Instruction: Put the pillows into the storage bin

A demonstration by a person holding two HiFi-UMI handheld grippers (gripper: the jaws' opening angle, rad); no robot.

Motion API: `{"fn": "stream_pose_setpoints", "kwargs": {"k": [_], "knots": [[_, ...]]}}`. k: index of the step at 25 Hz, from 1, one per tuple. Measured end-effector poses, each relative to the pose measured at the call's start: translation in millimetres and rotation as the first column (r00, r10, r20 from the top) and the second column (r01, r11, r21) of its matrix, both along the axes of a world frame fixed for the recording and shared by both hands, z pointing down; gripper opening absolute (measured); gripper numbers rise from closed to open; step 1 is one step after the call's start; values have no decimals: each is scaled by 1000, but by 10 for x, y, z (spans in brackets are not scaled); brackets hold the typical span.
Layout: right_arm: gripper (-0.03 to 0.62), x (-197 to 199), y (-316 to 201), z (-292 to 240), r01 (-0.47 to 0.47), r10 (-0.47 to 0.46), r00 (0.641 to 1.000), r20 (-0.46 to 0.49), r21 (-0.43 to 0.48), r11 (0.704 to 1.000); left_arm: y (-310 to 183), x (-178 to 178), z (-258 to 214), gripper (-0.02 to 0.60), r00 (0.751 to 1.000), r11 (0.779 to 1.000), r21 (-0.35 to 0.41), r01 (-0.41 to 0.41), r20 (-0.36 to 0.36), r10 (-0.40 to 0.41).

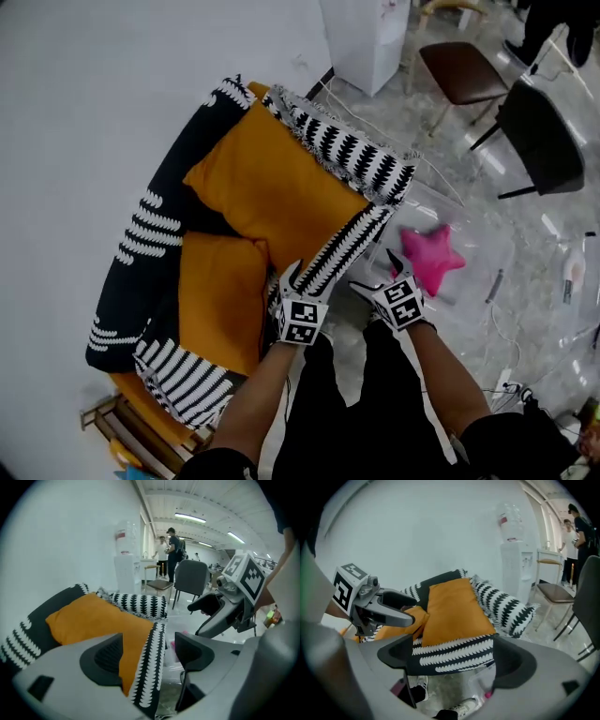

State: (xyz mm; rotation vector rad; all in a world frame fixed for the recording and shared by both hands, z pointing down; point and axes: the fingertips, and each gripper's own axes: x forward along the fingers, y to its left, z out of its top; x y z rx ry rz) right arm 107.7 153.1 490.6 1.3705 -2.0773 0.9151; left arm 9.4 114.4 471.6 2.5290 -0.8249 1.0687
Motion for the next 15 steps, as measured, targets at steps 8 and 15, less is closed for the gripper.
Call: {"fn": "stream_pose_setpoints", "kwargs": {"k": [8,15], "knots": [[548,-1501,-406,19,261,-261,965,3,-3,965,-101,-1519,36,347,967,967,-20,254,-21,-254],[548,-2577,-771,207,409,-409,912,-27,-26,912,-28,-2797,203,347,887,886,-48,460,-24,-462]]}}
